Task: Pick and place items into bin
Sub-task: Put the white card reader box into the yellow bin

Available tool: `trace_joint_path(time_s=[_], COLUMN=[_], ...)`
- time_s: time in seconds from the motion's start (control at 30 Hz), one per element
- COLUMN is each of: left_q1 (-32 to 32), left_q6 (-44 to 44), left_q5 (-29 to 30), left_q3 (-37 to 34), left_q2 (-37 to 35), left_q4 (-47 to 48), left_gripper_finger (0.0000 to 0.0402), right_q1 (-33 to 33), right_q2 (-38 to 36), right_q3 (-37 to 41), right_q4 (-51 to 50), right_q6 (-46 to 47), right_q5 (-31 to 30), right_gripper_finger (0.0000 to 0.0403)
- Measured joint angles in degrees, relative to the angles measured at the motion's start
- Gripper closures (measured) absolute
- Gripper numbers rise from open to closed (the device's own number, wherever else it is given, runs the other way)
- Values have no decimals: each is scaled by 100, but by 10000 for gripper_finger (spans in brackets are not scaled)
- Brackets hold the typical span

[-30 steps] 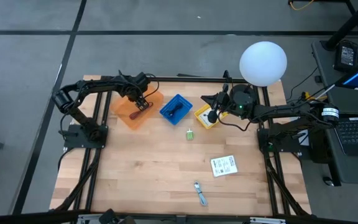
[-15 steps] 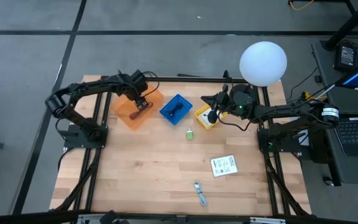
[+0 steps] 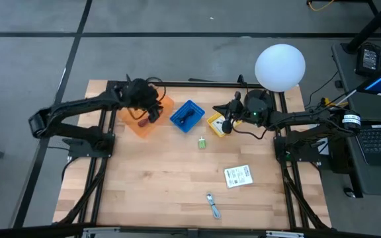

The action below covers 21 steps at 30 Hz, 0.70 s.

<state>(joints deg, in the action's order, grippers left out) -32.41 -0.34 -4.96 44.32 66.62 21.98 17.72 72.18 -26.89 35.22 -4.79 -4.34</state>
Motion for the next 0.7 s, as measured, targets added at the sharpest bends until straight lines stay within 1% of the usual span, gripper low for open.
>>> trace_joint_path(time_s=[0.23, 0.5, 0.7], left_q1=[1030, 2098, 2650], left_q6=[-84, 295, 293], left_q5=[-12, -117, -116], left_q3=[-448, -1030, -1303], left_q2=[-582, -600, -600], left_q4=[-931, -2501, -3283], left_gripper_finger=[336, 364, 377], right_q1=[-174, -702, -1138], right_q2=[-110, -570, -669], right_q3=[-2, -2, -2], right_q4=[-319, -762, -932], right_q6=[6, 175, 323], right_q5=[6, 7, -1], right_gripper_finger=[402, 402, 402])
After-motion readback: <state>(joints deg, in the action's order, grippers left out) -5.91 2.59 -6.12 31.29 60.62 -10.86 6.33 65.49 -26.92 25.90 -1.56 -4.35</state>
